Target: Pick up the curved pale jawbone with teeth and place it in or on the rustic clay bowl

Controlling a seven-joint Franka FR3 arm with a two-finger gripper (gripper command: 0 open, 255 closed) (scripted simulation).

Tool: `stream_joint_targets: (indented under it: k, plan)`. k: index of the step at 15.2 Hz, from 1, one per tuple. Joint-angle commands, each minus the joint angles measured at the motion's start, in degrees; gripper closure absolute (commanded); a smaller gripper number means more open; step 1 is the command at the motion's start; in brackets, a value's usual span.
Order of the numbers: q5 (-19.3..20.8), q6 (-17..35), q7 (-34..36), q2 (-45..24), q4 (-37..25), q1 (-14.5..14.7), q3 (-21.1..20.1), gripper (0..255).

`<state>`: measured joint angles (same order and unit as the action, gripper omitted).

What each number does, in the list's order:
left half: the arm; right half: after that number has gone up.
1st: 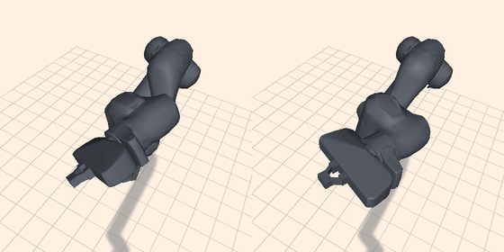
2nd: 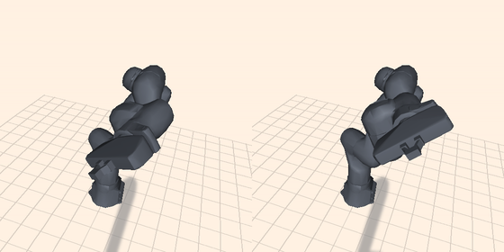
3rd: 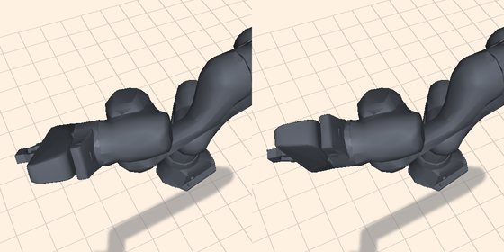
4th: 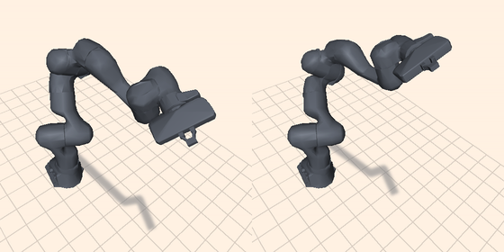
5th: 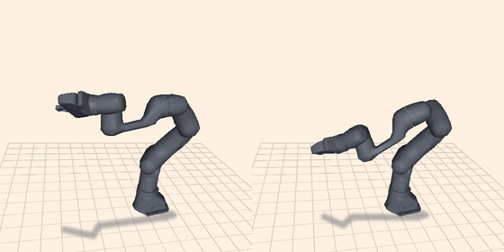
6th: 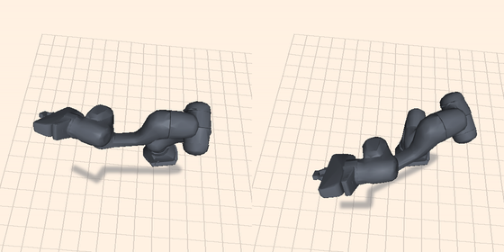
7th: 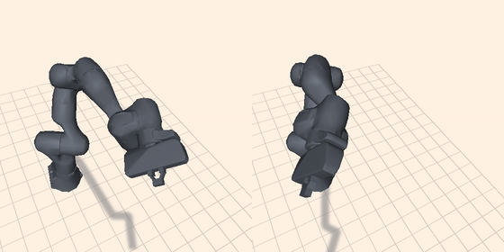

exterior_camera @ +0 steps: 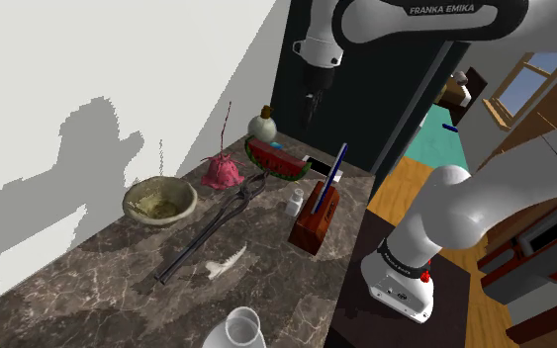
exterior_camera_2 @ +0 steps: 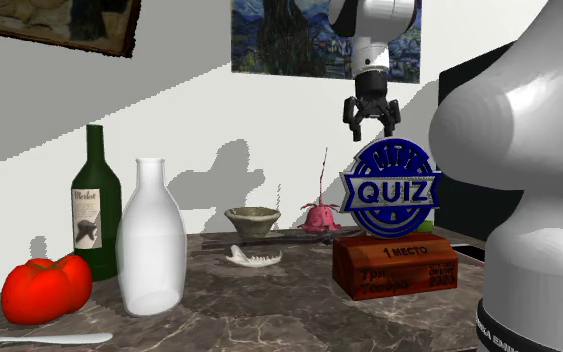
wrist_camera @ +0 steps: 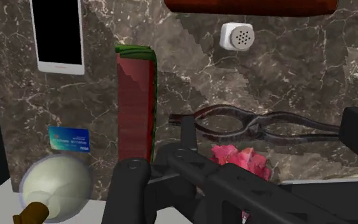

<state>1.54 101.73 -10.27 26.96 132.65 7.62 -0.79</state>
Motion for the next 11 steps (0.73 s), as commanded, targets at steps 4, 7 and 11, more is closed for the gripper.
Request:
stream_joint_targets:
  k: [4, 7, 11]
  plan:
    - [0.35, 3.56, -4.48, -8.96, -3.0, 3.81, -2.98, 0]
    - [0.88, 5.24, -6.95, -13.74, -4.67, 5.89, -4.9, 0]
    - [1.96, 7.23, -9.96, -19.8, -6.81, 8.56, -7.58, 0]
